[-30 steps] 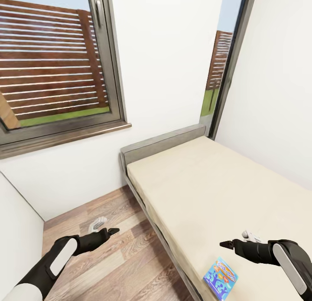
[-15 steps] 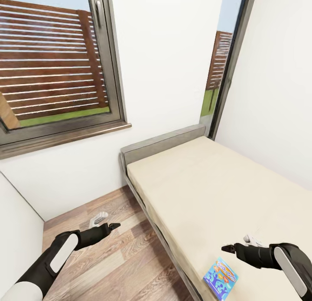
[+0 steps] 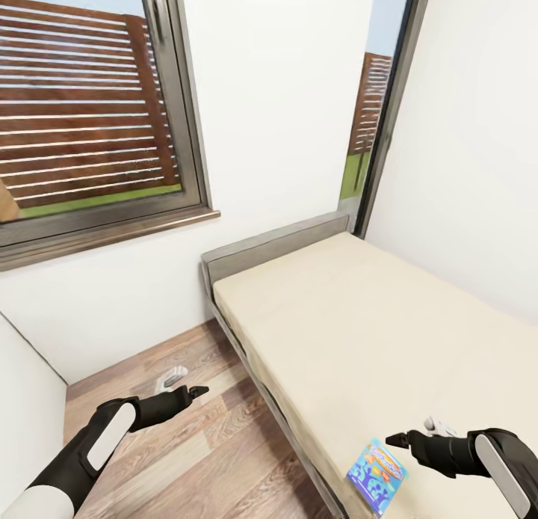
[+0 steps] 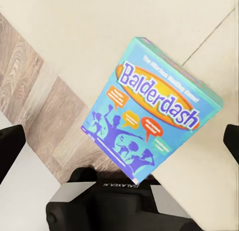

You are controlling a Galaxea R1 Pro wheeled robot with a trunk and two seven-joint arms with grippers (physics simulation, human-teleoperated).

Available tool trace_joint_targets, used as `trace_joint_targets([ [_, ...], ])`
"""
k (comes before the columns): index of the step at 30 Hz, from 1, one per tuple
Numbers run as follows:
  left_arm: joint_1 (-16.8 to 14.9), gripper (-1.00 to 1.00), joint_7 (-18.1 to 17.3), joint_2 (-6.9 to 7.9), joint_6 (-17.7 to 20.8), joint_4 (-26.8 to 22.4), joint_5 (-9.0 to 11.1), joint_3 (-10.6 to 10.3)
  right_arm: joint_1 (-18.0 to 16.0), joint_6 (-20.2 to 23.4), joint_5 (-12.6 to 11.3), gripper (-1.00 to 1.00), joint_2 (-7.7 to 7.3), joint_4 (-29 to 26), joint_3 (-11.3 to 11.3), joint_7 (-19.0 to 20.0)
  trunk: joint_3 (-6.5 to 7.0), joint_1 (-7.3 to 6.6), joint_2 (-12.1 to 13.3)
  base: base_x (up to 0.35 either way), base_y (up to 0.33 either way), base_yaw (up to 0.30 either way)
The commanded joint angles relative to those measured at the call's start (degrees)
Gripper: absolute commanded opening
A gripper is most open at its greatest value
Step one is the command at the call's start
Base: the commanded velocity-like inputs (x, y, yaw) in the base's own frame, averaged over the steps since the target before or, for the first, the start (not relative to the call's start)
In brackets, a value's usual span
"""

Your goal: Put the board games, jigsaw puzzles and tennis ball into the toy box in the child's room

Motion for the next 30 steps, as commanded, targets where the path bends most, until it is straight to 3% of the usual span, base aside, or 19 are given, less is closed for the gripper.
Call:
trace_joint_targets([
  [1,-0.02,1.0,-0.04,0.05,0.21,-0.03,0.13,-0.12,-0.05,0.23,0.53,1.0,0.02,0.16,-0.12,0.55,-0.24,0.22,-0.44,0.0,0.0,-0.186],
  [15,-0.02,1.0,-0.04,0.05,0.42,0.02,0.11,-0.26,-0.05,0.2,0.47,1.0,0.02,1.0,-0.14,0.54,-2.75,3.3,-6.06,0.0,0.0,-0.223],
  [30,-0.02,1.0,-0.01,0.0,0.44,0.06,0.11,-0.28,-0.05,0.14,0.45,1.0,0.03,1.06,0.02,0.54,-5.44,6.59,-12.08,0.0,0.0,-0.044],
])
